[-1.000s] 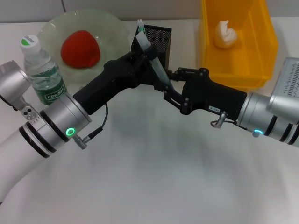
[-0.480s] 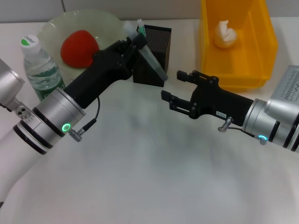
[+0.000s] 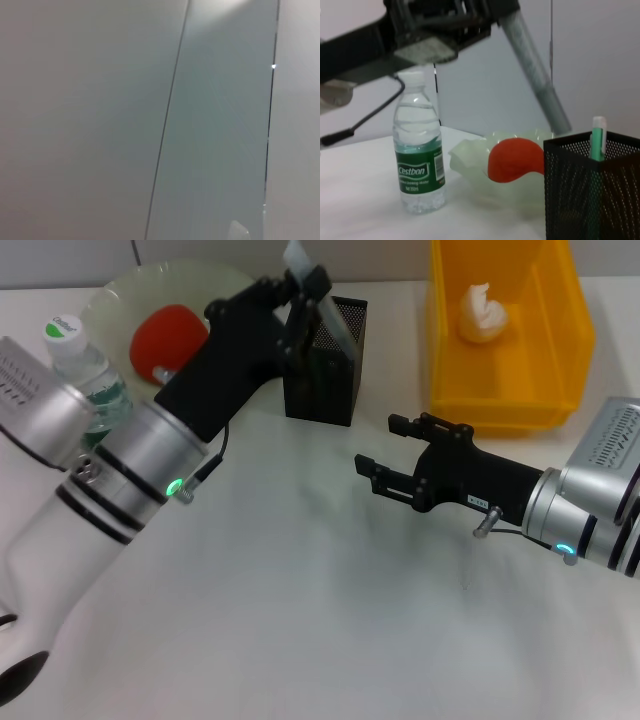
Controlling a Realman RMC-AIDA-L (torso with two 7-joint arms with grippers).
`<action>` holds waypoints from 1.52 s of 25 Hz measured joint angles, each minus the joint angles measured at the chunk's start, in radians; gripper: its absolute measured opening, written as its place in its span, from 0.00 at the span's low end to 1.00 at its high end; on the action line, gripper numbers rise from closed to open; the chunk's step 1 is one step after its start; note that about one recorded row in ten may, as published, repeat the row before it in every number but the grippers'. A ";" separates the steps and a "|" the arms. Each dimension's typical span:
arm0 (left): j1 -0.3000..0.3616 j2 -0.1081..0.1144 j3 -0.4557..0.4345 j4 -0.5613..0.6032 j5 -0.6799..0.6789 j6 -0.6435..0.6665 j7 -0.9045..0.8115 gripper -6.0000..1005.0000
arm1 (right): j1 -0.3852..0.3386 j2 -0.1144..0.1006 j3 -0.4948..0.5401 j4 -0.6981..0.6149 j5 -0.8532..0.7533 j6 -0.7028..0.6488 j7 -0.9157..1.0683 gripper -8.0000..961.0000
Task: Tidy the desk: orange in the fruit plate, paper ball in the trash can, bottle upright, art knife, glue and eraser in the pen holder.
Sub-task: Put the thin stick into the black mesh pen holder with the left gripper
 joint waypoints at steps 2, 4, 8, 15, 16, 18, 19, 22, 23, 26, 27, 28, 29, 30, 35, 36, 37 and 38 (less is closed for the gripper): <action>-0.008 -0.001 -0.022 -0.012 0.001 -0.009 0.049 0.16 | 0.000 0.000 0.000 0.003 0.000 0.002 0.003 0.75; -0.027 -0.001 -0.073 -0.031 0.001 -0.065 0.107 0.16 | -0.002 0.000 0.000 0.007 0.000 -0.004 0.005 0.75; -0.050 -0.001 -0.101 -0.034 0.001 -0.136 0.125 0.15 | -0.002 0.000 0.000 0.009 -0.001 -0.010 0.007 0.75; -0.075 -0.001 -0.151 -0.032 0.000 -0.223 0.176 0.15 | -0.002 0.000 -0.024 0.007 0.001 -0.011 0.008 0.75; -0.076 -0.001 -0.156 -0.033 0.001 -0.230 0.189 0.15 | -0.002 0.000 -0.025 0.006 0.001 -0.011 0.008 0.75; -0.080 -0.001 -0.162 -0.034 0.000 -0.248 0.201 0.15 | -0.002 0.000 -0.025 0.005 0.002 -0.011 0.009 0.75; -0.082 -0.001 -0.164 -0.033 0.001 -0.263 0.203 0.15 | -0.002 0.000 -0.026 0.005 0.002 -0.011 0.010 0.75; -0.089 -0.001 -0.167 -0.031 0.001 -0.308 0.205 0.15 | -0.002 0.000 -0.026 0.005 0.003 -0.012 0.010 0.75; -0.090 -0.001 -0.169 -0.031 0.001 -0.322 0.205 0.15 | -0.002 0.000 -0.026 0.005 0.003 -0.012 0.010 0.75; -0.090 -0.001 -0.172 -0.030 0.001 -0.335 0.205 0.15 | -0.002 0.000 -0.026 0.004 0.003 -0.013 0.011 0.75; -0.091 -0.001 -0.176 -0.030 0.001 -0.353 0.206 0.15 | -0.002 0.000 -0.026 0.003 0.003 -0.013 0.011 0.75; -0.091 -0.001 -0.177 -0.030 0.001 -0.361 0.206 0.15 | -0.002 0.000 -0.026 0.003 0.003 -0.013 0.011 0.75; -0.091 -0.001 -0.177 -0.030 0.001 -0.365 0.206 0.15 | -0.002 0.000 -0.025 0.003 0.005 -0.014 0.011 0.75; -0.091 -0.001 -0.177 -0.030 0.001 -0.365 0.206 0.15 | -0.002 0.000 -0.025 0.003 0.005 -0.014 0.011 0.75; -0.084 -0.001 -0.178 -0.033 0.002 -0.367 0.206 0.15 | -0.011 0.000 -0.015 0.002 0.020 -0.014 0.008 0.75; -0.083 -0.001 -0.178 -0.033 0.003 -0.367 0.207 0.15 | -0.011 0.000 -0.015 0.002 0.020 -0.014 0.008 0.75; -0.083 -0.001 -0.178 -0.033 0.004 -0.367 0.207 0.15 | -0.012 0.000 -0.016 0.002 0.026 -0.014 0.006 0.75; -0.083 -0.001 -0.178 -0.033 0.007 -0.367 0.207 0.15 | -0.013 0.000 -0.016 0.002 0.031 -0.014 0.004 0.75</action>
